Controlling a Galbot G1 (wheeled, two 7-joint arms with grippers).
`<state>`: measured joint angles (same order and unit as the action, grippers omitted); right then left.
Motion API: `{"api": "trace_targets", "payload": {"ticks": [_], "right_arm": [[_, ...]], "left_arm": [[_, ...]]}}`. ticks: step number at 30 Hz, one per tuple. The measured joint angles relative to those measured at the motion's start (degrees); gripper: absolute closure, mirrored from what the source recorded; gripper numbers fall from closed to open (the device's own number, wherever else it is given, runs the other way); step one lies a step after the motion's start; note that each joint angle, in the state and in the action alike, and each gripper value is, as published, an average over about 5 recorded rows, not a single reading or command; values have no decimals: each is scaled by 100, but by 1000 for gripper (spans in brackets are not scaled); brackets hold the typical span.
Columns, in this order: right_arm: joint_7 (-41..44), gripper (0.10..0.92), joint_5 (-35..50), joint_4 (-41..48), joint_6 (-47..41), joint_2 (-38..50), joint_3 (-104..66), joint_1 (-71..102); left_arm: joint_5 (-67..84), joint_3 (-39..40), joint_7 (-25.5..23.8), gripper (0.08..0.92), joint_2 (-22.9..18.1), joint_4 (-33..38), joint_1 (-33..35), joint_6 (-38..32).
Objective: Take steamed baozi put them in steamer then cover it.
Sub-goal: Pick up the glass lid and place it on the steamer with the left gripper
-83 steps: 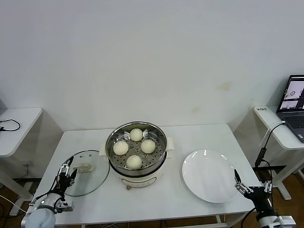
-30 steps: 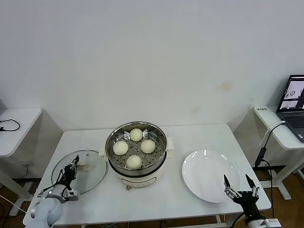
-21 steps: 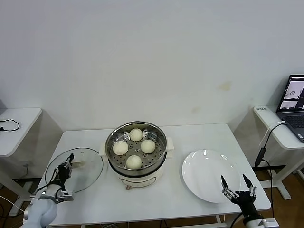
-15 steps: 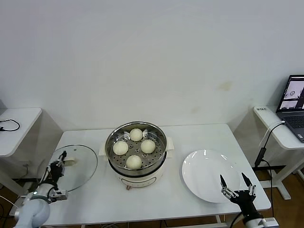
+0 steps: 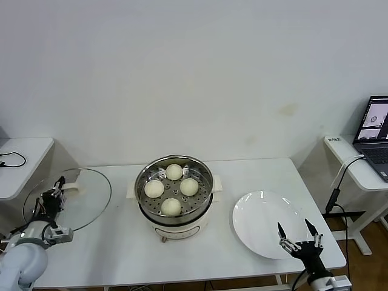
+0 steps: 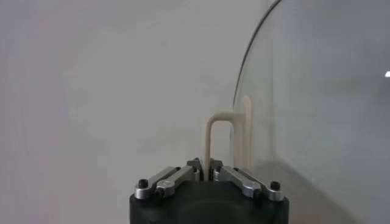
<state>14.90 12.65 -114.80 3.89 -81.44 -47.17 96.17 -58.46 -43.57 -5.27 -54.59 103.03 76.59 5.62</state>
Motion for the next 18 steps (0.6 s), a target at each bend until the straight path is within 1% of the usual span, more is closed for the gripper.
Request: {"api": "trace_targets", "payload": {"ticks": [4, 8, 13, 18], "right_arm": [[2, 202, -89, 40, 46, -21, 8, 7], [-4, 203, -196, 67, 82, -64, 28, 21], [-21, 203, -360, 82, 110, -133, 96, 49], [-41, 203, -617, 130, 144, -242, 205, 19]], "left_arm": [[162, 90, -141, 852, 81, 405, -29, 220], [382, 394, -203, 852, 175, 725, -129, 454], [567, 1002, -230, 852, 241, 936, -396, 788], [558, 1710, -329, 852, 203, 995, -820, 1121]]}}
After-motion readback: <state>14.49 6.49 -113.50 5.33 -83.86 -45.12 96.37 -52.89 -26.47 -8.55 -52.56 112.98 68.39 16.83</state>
